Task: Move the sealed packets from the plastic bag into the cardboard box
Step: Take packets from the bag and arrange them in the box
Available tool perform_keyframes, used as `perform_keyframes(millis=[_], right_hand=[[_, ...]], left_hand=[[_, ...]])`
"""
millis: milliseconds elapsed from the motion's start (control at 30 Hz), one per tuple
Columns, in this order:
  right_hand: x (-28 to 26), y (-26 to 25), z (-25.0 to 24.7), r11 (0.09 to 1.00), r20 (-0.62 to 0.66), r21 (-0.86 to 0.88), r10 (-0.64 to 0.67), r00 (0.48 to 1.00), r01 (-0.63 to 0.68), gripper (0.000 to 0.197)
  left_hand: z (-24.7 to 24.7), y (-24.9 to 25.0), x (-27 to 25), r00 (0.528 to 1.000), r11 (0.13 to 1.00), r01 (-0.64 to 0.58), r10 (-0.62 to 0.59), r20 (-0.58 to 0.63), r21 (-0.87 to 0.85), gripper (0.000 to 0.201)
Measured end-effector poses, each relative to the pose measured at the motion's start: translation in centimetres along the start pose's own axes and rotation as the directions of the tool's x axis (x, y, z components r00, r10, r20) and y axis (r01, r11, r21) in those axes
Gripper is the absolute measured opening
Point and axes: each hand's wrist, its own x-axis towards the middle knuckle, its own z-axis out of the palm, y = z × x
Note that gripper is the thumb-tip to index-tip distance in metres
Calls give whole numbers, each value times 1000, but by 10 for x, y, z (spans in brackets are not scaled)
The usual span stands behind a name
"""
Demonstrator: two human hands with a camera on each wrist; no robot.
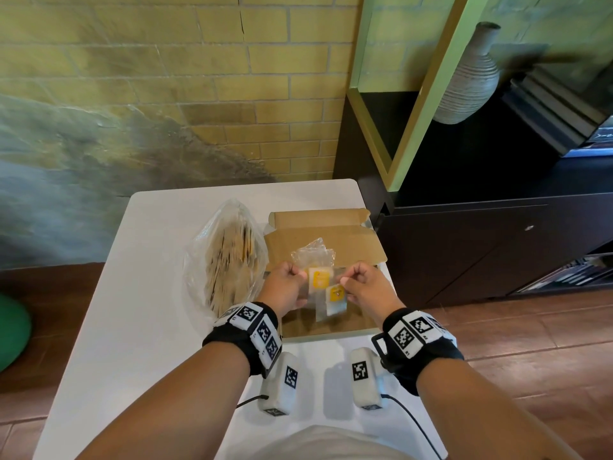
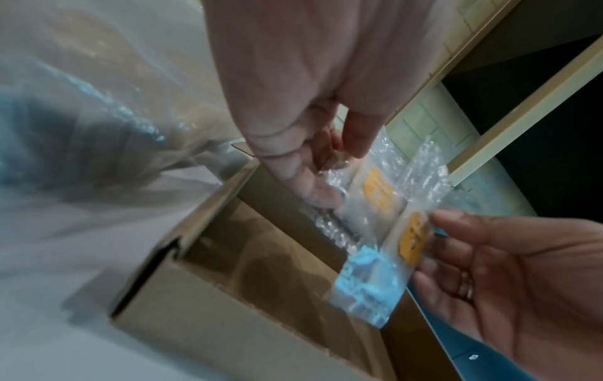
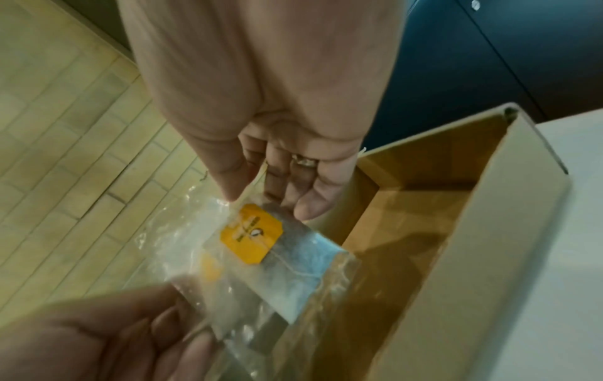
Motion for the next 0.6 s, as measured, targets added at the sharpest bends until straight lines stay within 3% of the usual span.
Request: perform_keyframes(millis=[200, 300, 367, 500, 600], right_hand=[[2, 2, 12, 994, -64, -100, -45, 997, 38, 19], [3, 0, 12, 994, -81, -100, -58, 995, 50, 22], [4, -2, 12, 995, -67, -87, -50, 996, 44, 24], [3, -6, 7, 997, -58, -64, -38, 998, 34, 22], [1, -8, 5, 998, -89, -36, -50, 995, 47, 22]], left_hand=[[3, 2, -3, 992, 987, -116, 109, 66, 114, 19], [0, 3, -7, 982, 983, -163, 155, 105, 78, 23], [-1, 4, -8, 976, 978, -198, 191, 101, 61, 28], [-3, 4, -11, 972, 971, -226, 221, 75, 76, 10], [-3, 4, -12, 975, 973, -218, 213, 67, 79, 16]])
